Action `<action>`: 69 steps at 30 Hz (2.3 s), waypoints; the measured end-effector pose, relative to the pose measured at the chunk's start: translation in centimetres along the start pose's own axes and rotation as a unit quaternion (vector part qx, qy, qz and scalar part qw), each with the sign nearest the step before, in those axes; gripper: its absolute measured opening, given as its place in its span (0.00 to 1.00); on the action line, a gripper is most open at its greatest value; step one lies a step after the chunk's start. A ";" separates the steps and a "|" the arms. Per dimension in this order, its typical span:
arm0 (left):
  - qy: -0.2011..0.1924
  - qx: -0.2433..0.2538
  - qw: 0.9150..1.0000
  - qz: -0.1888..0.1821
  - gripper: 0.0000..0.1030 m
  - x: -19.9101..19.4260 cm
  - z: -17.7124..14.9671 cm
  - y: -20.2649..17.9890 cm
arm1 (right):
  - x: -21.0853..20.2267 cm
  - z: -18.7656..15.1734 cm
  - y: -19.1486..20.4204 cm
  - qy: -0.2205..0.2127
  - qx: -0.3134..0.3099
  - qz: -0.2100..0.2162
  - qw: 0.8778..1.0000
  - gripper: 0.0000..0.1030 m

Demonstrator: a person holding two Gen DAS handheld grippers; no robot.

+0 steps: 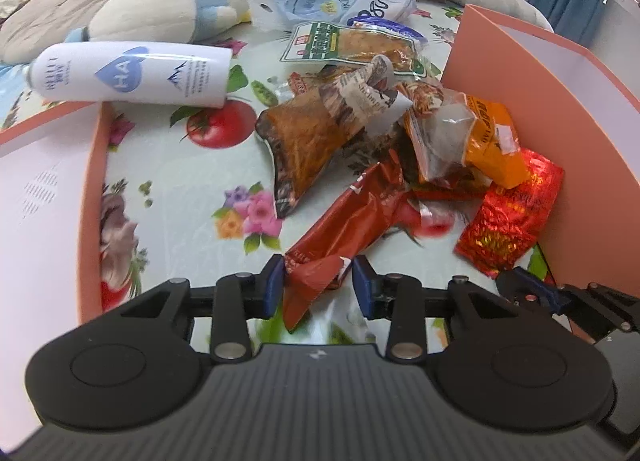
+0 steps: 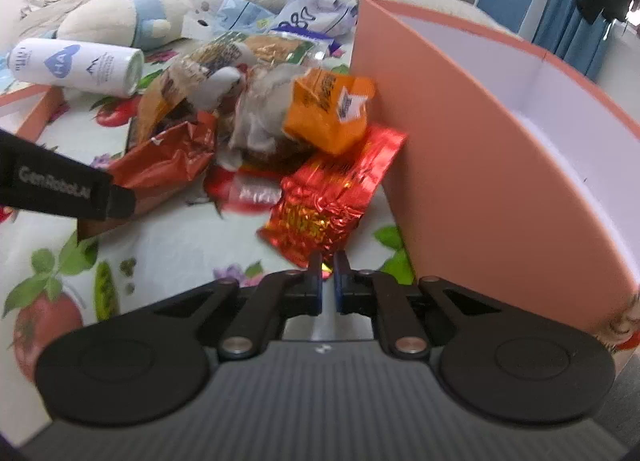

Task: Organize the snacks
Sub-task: 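Grasp the red-brown snack bar with the left tool while the right tool grasps the red foil candy, then lift both held snacks and carry them over the open orange box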

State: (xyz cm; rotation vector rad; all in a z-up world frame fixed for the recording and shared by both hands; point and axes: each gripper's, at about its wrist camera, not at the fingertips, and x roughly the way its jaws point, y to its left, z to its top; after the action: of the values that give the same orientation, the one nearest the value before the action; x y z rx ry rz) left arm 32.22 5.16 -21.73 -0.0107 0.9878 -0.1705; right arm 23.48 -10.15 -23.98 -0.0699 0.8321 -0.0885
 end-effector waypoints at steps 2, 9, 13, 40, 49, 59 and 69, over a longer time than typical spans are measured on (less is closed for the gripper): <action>0.001 -0.008 1.000 0.006 0.41 -0.5 -0.6 -0.1 | -0.4 -0.4 0.0 -0.002 -0.008 0.010 1.000 0.06; -0.005 -0.046 0.999 0.017 0.41 -2.4 -2.7 -0.1 | -2.0 -1.9 0.2 -0.011 -0.034 0.032 0.999 0.06; -0.014 -0.054 0.998 0.028 0.41 -3.5 -3.6 -0.1 | -2.8 -2.5 0.6 -0.014 -0.042 0.041 0.998 0.06; -0.030 -0.131 0.991 0.020 0.39 -5.2 -8.3 3.3 | -4.1 -0.5 0.1 -0.053 0.064 0.051 0.995 0.55; -0.031 -0.154 0.988 -0.006 0.39 -4.8 -8.9 4.2 | -0.8 2.7 -0.1 -0.013 0.086 -0.024 0.996 0.55; -0.030 -0.147 0.989 -0.011 0.36 -4.1 -9.2 4.4 | 2.4 4.3 1.6 0.010 0.055 -0.092 0.994 0.53; -0.026 -0.158 0.987 -0.006 0.32 -4.4 -9.2 4.4 | 1.8 4.1 0.5 0.020 0.079 -0.052 0.995 0.41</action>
State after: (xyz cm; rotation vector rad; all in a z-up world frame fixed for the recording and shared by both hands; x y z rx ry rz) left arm 22.75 10.81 -23.52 -0.3100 0.9544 -0.0231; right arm 27.75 -9.76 -22.59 0.0371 0.8583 -0.2530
